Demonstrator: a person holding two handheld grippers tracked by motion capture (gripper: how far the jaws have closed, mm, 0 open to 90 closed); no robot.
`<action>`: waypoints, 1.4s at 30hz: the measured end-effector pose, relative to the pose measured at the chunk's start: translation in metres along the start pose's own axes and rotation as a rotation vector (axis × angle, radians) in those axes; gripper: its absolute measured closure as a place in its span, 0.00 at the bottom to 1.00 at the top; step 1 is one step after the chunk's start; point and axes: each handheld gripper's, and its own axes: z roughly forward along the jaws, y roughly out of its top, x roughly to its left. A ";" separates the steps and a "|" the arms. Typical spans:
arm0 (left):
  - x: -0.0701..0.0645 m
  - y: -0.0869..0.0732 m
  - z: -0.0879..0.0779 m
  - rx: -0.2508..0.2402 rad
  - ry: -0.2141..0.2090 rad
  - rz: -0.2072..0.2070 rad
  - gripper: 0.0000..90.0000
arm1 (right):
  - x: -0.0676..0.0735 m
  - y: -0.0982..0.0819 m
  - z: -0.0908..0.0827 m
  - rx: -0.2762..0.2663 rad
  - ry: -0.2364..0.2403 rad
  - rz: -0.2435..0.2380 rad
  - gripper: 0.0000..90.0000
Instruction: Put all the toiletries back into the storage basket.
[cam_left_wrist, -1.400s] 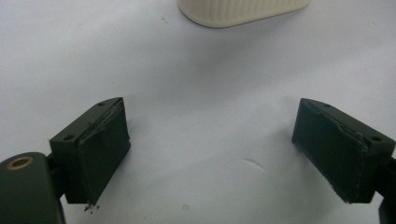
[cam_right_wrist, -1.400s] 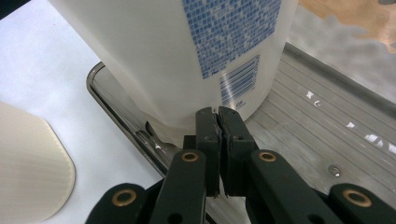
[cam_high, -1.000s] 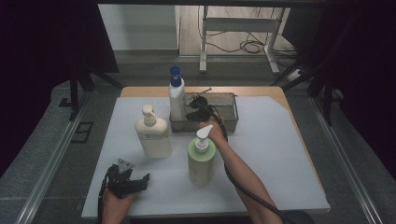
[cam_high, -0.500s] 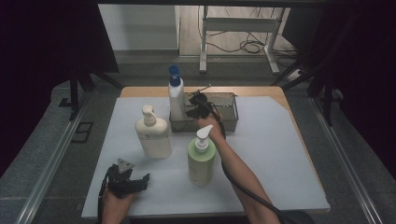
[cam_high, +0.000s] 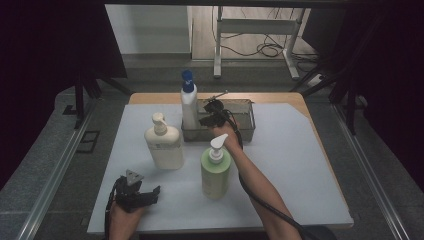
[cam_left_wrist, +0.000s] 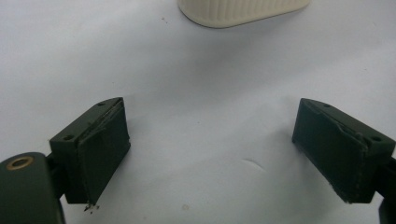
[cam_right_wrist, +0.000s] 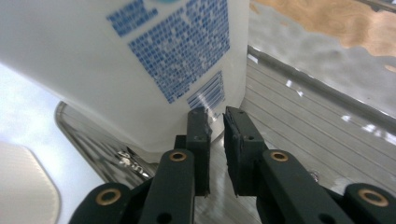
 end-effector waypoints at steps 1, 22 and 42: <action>0.000 0.000 0.000 0.000 0.000 0.000 0.12 | 0.000 0.000 -0.001 -0.006 0.009 0.004 0.86; 0.000 0.000 0.000 0.001 0.001 0.003 0.12 | -0.004 -0.012 -0.056 -0.090 0.033 -0.096 0.49; 0.000 0.000 0.000 -0.001 0.002 0.003 0.12 | 0.002 -0.038 -0.084 -0.090 0.056 -0.206 0.19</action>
